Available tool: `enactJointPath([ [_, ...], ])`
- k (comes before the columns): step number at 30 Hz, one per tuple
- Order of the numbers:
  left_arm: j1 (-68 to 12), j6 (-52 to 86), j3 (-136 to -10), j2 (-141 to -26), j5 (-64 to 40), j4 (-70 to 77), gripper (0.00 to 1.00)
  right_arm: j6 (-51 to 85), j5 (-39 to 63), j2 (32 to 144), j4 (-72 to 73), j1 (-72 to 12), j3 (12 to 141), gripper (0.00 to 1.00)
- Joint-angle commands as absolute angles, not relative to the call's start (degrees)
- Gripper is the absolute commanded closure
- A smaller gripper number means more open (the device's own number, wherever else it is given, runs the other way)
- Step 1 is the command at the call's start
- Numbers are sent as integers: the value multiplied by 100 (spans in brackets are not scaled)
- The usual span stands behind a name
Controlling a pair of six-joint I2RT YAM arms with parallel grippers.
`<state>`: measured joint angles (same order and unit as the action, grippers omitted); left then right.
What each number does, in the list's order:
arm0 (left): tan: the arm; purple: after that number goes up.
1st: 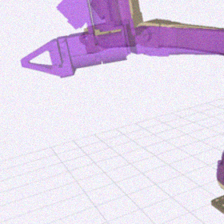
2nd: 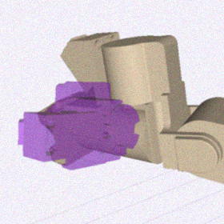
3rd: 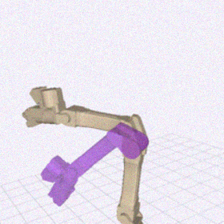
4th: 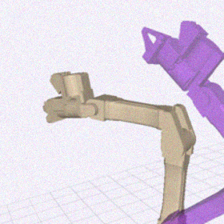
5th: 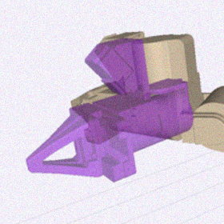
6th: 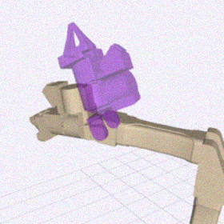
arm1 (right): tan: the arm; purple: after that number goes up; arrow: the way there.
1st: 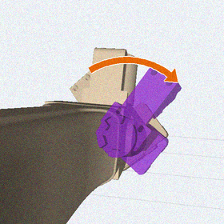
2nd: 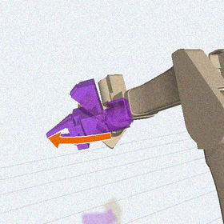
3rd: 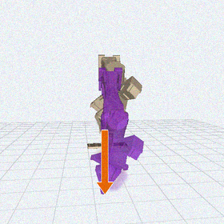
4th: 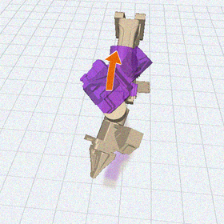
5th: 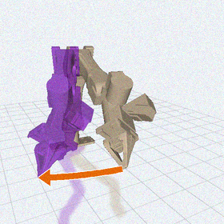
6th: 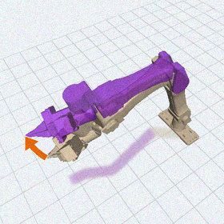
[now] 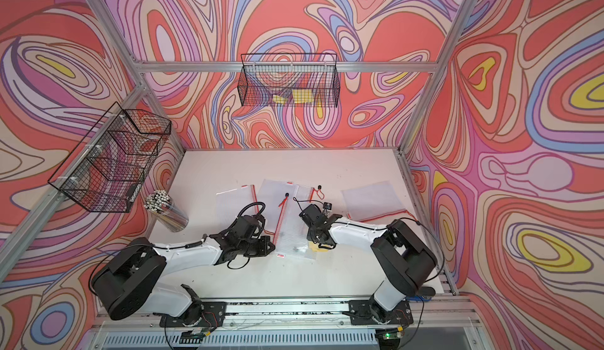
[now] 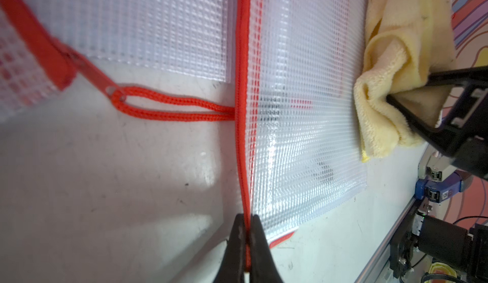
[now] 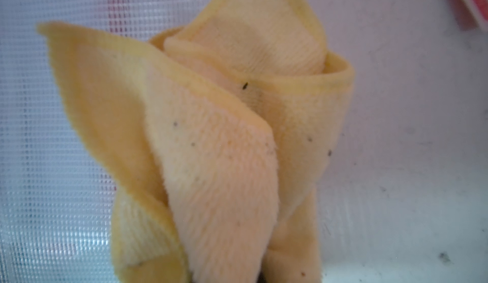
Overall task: Wipe the document bag
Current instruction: Wipe the dirt from the document bag, then adjust the document bag at the center of the board.
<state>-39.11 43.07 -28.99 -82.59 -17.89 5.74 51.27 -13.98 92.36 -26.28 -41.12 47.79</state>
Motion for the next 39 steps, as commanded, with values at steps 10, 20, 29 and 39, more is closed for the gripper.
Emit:
enactJointPath([
  [10, -3902, 4306, -2892, -8306, -1608, 290, 100, 5432, -751, 10424, -2802, -5773, 6169, 100],
  [20, -3902, 4298, -2860, -8228, -1556, 225, 100, 5888, -730, 10185, -2672, -5755, 5144, 100],
  [29, -3902, 4239, -2839, -8083, -1464, 61, 100, 6120, -801, 8584, -3219, -4904, 3514, 100],
  [39, -3889, 3939, -3591, -6294, -769, -1679, 100, 5707, -1334, 7806, -4036, -4391, 3922, 100],
])
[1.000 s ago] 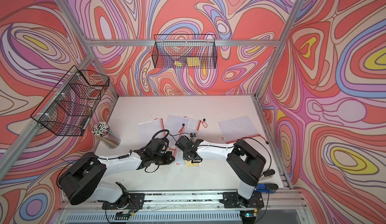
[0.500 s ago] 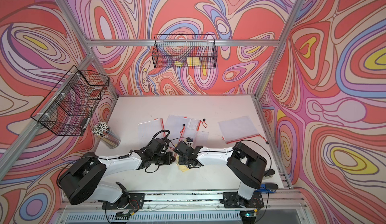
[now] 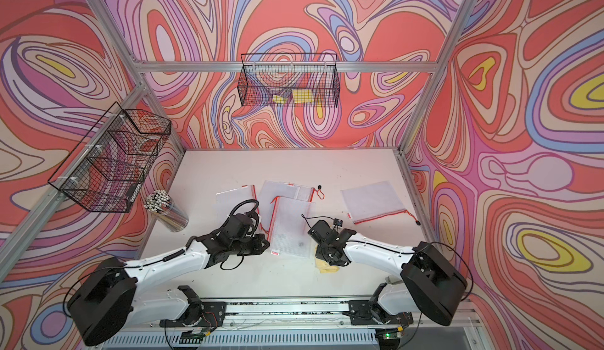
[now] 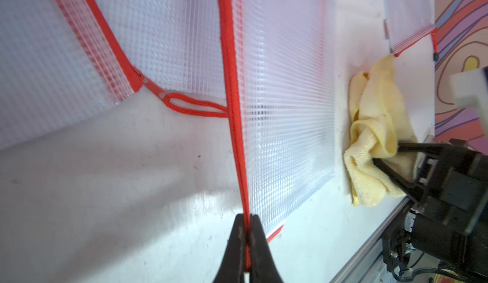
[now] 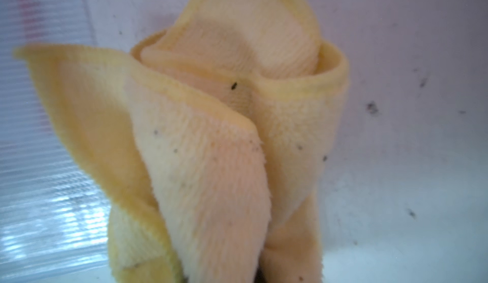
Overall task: Wipe the document bag
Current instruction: Adjust the document bag at the center of the board.
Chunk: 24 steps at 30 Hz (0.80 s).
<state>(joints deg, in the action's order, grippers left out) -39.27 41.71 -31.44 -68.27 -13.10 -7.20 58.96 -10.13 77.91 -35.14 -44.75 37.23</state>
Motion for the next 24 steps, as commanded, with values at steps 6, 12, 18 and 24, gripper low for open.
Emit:
enactJointPath([
  [6, -3858, 3749, -5041, -5446, 1057, -4485, 100, 5543, -1172, 8212, -3659, -4351, 4161, 100],
  [12, -3863, 3245, -6755, -6102, 1738, -6440, 100, 5467, -1056, 8467, -3440, -4346, 4304, 100],
  [18, -3953, 2712, -7848, -7802, 1417, -7002, 100, 5499, -1285, 8140, -3711, -4337, 4388, 100],
  [24, -4761, 2401, -8713, -9252, 1432, -6978, 100, 5703, -1438, 7289, -4063, -4268, 4216, 100],
])
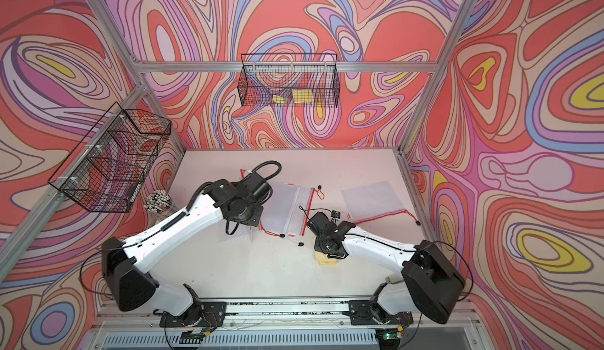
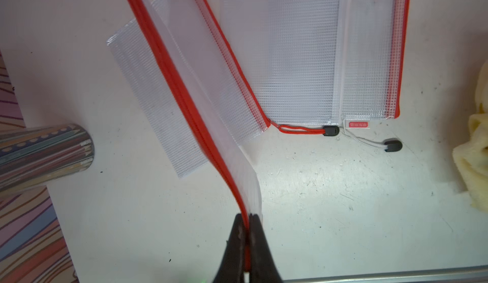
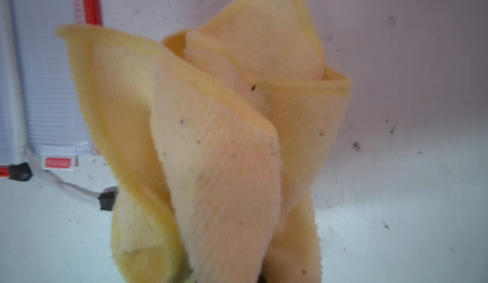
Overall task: Wipe the document bag
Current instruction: Adjust the document bag at the center of the board.
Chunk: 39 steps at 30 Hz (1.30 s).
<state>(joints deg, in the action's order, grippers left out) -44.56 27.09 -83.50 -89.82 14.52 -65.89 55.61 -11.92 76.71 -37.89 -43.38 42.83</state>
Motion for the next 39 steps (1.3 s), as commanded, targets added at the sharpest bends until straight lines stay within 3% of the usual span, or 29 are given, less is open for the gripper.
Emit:
enactJointPath([
  [1, -4883, 2357, -8817, -9507, 1312, -6929, 100, 5729, -1483, 7129, -4168, -4248, 4198, 100],
  [7, -5583, 2485, -8873, -10298, 684, -6357, 100, 5825, -1860, 6339, -4924, -4195, 4326, 100],
  [14, -6253, 3018, -8222, -10379, -388, -4994, 100, 5756, -2203, 6153, -5309, -4182, 4600, 100],
  [16, -6317, 3124, -7933, -10244, -567, -4538, 90, 5653, -2214, 6353, -5217, -4181, 4685, 100],
  [21, -6321, 3276, -7289, -9608, -536, -3795, 41, 5310, -2088, 7144, -4822, -4182, 5137, 100],
  [25, -6311, 3514, -6439, -8387, -16, -3100, 14, 4920, -2043, 7729, -4587, -4183, 5703, 100],
  [29, -6038, 3825, -5425, -6882, 640, -2758, 1, 4499, -1671, 8509, -4285, -4190, 6319, 100],
  [33, -5014, 3934, -4576, -5857, 33, -2829, 1, 4256, -1122, 9353, -3882, -4254, 6796, 100],
  [39, -4025, 3863, -3947, -5586, -657, -2883, 1, 4224, -865, 10553, -3604, -4341, 7051, 100],
])
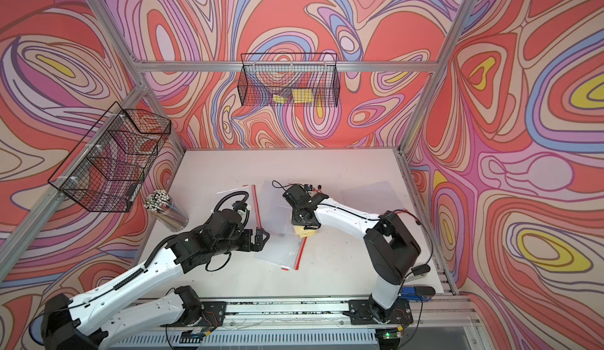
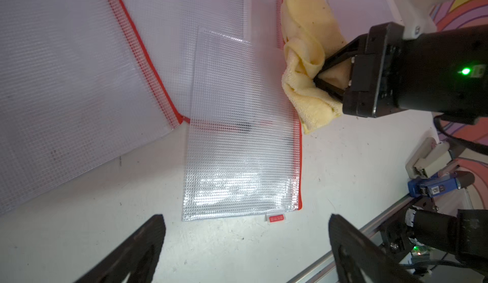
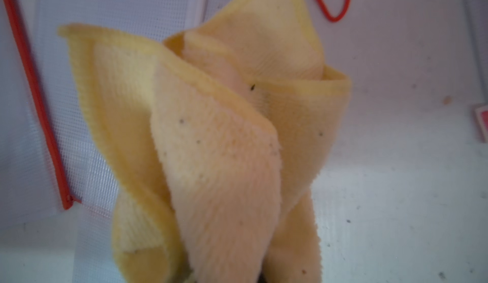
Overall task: Wipe the document bag
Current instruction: Adjust the document bag at the center of the board, then wipe the dirt from the document bag.
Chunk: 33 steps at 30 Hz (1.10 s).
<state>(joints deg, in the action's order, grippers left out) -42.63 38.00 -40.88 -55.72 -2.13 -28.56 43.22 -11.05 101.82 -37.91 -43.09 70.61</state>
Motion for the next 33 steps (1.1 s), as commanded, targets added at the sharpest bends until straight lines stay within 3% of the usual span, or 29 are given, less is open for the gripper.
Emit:
enactJointPath([
  [1, -3920, 3858, -3898, -5619, -750, -2846, 1, 4273, -819, 10622, -3529, -4342, 6984, 100],
  [12, -3547, 3659, -3711, -6640, -1917, -1859, 3, 4793, -171, 11008, -2418, -4329, 5876, 100],
  [26, -2492, 3040, -3578, -7116, -1973, -1858, 8, 4906, 70, 11161, -1942, -4285, 5243, 100],
  [33, -2397, 2828, -3656, -7889, -2248, -1112, 13, 4893, 85, 11119, -1960, -4283, 5195, 100],
])
